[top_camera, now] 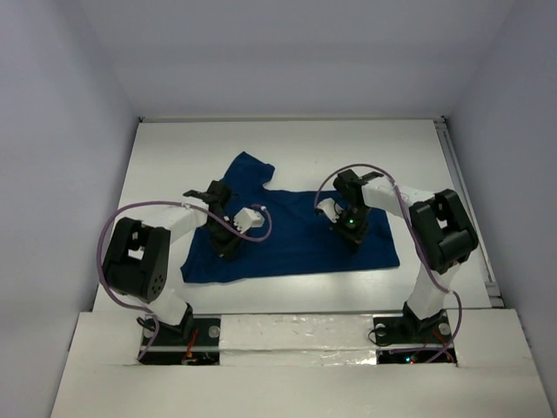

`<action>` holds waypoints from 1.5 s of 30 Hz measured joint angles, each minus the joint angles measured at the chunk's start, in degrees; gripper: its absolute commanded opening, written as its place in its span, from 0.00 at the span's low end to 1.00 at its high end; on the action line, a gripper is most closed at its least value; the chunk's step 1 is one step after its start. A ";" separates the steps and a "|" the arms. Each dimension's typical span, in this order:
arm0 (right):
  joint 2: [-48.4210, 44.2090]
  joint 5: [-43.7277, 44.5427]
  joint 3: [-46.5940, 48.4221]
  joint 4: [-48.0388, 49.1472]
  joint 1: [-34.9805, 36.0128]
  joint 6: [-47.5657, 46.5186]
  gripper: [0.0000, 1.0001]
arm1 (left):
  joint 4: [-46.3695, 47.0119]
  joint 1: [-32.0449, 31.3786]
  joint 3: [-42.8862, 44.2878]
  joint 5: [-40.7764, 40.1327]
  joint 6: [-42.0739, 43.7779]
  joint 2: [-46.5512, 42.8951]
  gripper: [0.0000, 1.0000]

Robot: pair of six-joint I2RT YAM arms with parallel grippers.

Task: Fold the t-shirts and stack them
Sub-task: Fold the flattened tshirt in 1/3 of the way, then grap the side of the flattened tshirt furthest away from the robot with both arms

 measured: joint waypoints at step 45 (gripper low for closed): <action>20.98 5.35 41.46 -7.98 -20.17 -8.24 0.66 | 12.20 1.09 43.69 -13.03 -10.78 22.75 0.54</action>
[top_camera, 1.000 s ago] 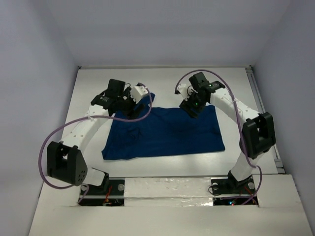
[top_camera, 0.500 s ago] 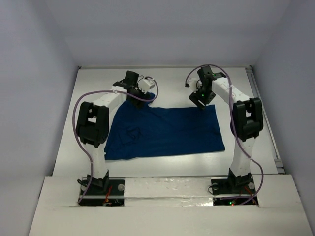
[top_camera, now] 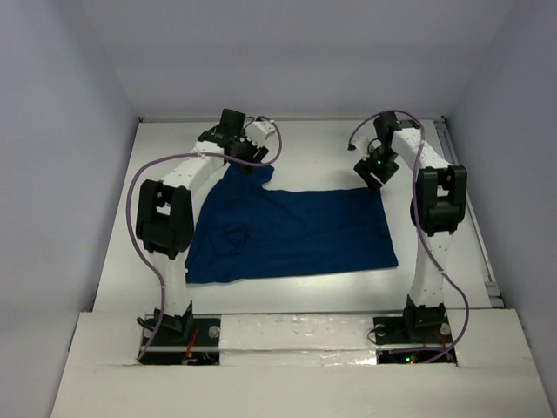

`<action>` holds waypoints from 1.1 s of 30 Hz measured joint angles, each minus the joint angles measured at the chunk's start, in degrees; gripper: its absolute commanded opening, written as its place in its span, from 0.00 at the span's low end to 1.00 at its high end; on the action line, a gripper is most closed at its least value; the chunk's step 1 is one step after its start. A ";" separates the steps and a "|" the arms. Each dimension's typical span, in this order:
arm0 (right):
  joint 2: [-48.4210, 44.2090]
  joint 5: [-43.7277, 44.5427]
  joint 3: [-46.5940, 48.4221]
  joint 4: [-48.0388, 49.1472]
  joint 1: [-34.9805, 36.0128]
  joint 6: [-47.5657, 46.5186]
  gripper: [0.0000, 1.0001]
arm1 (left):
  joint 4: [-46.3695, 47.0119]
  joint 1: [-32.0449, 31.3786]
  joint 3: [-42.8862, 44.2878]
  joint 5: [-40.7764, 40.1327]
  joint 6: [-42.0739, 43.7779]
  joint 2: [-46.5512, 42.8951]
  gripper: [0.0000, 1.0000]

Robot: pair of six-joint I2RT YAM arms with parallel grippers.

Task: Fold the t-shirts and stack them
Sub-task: Grap the side of the flattened tshirt furthest away from the robot with both arms

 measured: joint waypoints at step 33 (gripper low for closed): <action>11.67 -4.48 13.05 -11.43 -0.61 -4.00 0.00 | -3.82 0.76 6.62 -0.04 -0.02 4.02 0.53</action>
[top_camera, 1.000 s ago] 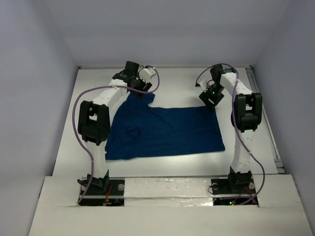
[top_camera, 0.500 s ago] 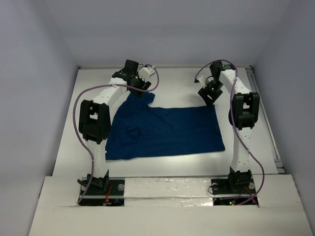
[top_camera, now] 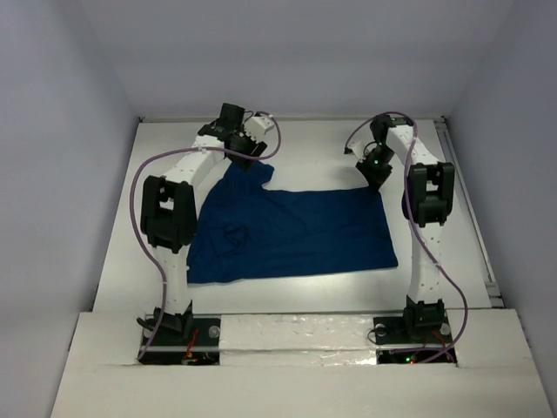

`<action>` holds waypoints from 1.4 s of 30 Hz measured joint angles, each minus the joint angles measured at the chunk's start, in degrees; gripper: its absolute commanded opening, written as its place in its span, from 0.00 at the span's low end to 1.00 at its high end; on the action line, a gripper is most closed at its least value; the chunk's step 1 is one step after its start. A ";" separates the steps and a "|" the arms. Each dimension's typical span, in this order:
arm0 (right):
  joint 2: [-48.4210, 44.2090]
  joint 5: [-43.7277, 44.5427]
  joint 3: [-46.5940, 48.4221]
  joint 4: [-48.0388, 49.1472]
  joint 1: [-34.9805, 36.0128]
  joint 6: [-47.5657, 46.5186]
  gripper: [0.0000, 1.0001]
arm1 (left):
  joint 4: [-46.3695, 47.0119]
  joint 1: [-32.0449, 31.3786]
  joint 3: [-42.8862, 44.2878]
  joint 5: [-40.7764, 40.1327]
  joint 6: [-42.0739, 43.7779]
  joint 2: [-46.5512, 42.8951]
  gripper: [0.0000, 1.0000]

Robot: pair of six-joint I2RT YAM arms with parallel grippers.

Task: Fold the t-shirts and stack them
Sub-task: Grap the side of the flattened tshirt furthest away from the robot with both arms

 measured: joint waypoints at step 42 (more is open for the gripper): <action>-3.06 -2.93 -6.51 2.10 -0.28 -1.22 0.00 | -12.17 8.94 33.90 12.33 -14.80 26.86 0.59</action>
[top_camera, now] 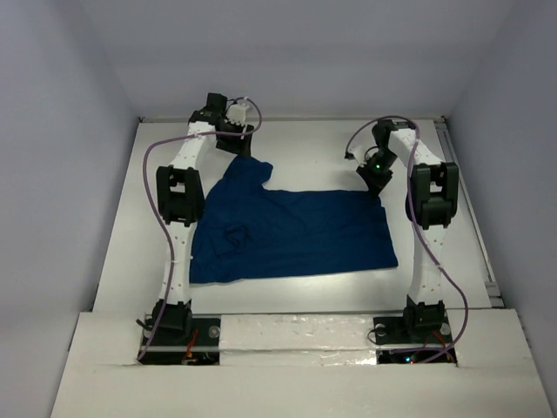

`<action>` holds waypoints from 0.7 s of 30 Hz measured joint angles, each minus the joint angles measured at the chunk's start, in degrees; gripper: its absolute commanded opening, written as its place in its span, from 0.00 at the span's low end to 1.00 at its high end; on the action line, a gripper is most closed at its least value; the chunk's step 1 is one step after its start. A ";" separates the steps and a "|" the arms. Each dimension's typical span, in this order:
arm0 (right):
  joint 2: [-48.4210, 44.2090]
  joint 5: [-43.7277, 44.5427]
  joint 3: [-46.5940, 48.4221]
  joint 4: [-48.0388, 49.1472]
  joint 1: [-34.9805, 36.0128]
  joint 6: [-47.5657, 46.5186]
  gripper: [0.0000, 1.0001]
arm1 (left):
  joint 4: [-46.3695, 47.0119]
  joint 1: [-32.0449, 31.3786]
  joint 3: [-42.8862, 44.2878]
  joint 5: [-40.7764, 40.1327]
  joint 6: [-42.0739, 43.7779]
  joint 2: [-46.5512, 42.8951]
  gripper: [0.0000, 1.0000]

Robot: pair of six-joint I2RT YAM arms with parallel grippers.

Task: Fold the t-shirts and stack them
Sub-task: Grap the side of the flattened tshirt furthest away from the robot with both arms

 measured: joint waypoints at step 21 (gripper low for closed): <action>-1.22 -0.76 -2.23 0.55 0.00 0.09 0.00 | 0.72 -0.37 1.77 -6.01 -1.33 3.28 0.53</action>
